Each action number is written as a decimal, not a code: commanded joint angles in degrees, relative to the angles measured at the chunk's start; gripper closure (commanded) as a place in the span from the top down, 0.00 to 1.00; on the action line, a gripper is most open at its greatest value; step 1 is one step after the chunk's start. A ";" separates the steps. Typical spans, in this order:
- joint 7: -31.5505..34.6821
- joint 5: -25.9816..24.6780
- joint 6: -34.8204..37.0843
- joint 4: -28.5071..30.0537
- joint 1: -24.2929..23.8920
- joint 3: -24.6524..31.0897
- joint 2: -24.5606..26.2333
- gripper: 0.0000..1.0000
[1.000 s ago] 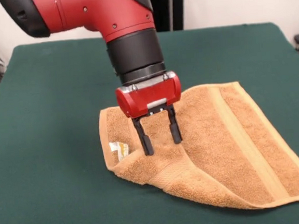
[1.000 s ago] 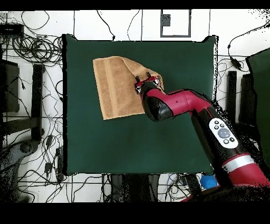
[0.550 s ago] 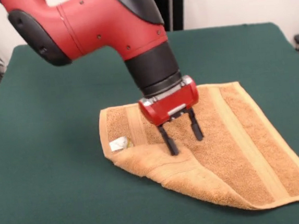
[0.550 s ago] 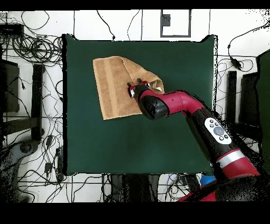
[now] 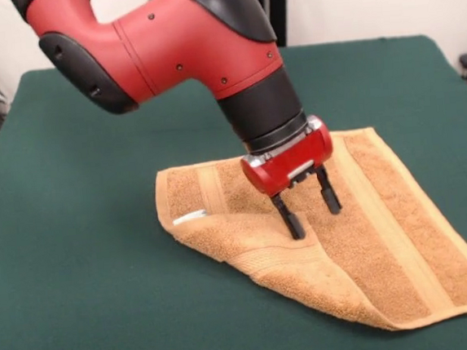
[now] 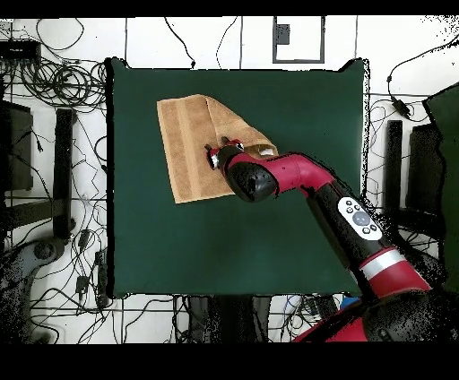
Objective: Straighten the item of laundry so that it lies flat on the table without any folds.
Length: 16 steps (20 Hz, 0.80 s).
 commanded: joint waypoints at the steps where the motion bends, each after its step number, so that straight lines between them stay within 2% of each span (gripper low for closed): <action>1: -13.77 -0.73 6.63 -0.40 3.26 1.51 1.28 1.00; 10: -9.45 -2.67 4.47 0.26 5.33 -0.81 -1.72 1.00; 12: -7.96 -6.00 2.13 0.33 7.54 -2.73 -4.38 1.00; 13: -4.80 -10.00 -1.01 0.28 10.46 -5.59 -7.34 1.00; 16: -1.12 -16.29 -6.98 -0.21 14.11 -8.80 -10.01 1.00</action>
